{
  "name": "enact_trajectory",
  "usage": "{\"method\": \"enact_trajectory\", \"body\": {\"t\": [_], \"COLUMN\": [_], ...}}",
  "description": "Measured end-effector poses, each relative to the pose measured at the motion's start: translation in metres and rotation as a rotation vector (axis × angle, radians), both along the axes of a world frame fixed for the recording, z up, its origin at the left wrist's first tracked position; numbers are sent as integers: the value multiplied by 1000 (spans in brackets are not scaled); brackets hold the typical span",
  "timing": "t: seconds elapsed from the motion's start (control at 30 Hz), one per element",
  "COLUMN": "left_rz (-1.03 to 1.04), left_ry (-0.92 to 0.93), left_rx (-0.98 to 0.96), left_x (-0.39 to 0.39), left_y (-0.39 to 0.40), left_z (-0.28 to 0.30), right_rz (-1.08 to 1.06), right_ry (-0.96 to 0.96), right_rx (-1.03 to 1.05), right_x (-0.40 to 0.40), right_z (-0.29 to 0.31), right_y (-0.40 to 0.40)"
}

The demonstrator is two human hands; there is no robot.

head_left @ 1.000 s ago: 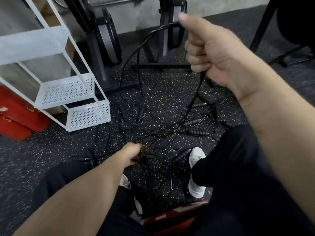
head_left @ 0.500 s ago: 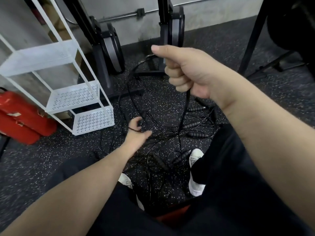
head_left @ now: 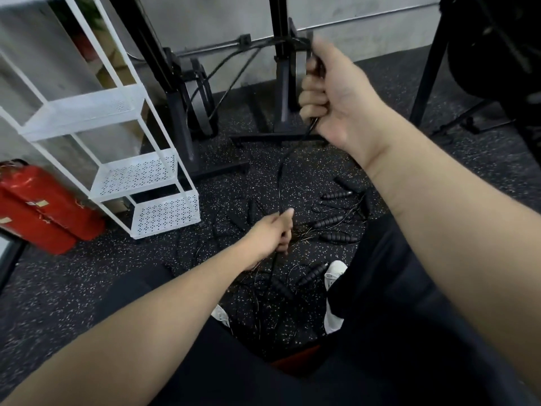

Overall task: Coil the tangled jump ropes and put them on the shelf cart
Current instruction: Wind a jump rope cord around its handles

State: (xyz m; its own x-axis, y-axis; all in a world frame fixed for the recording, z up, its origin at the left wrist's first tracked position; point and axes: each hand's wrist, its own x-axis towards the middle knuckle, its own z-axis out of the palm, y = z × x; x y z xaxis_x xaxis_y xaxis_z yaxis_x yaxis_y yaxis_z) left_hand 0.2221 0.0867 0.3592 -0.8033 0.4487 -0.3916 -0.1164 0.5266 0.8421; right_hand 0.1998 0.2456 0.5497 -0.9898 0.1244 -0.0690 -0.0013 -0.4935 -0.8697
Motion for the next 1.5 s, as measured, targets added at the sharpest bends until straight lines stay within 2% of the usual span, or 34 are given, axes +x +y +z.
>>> {"method": "enact_trajectory", "body": {"t": [0.17, 0.33, 0.5, 0.6, 0.73, 0.87, 0.97, 1.03, 1.13, 1.27, 1.43, 1.5], "left_rz": [216, 343, 321, 328, 380, 481, 522, 523, 415, 255, 34, 76], "left_ry": [-130, -219, -278, -290, -327, -345, -251, -155, -118, 49, 220, 213], "left_rx": [261, 431, 477, 543, 689, 837, 770, 660, 546, 446, 66, 24], "left_x": [-2, -6, -6, -7, -14, -28, -32, -31, -21, 3, 23, 23], "left_y": [-4, 0, 9, 15, 23, 24, 22, 18, 17, 18, 3, -6], "left_z": [29, 55, 80, 92, 105, 114, 112, 106, 87, 46, 12, 3], "right_rz": [-149, -198, -123, 7, 311, 488, 353, 220, 112, 170, 91, 73], "right_ry": [-201, -406, -454, -427, -272, -218, -199, -163, -151, -108, -69, -70], "right_rx": [-202, -128, 0, 116, 313, 371, 540, 522, 294, 26, -336, -405], "right_x": [-3, 3, 14, 18, 30, 46, 45, 41, 35, 29, 18, 14], "right_z": [-40, -89, -115, -122, -128, -136, -136, -131, -114, -85, -54, -51], "right_y": [15, 19, 18, 7, -13, -21, -22, -22, -22, -28, -21, -14]}}
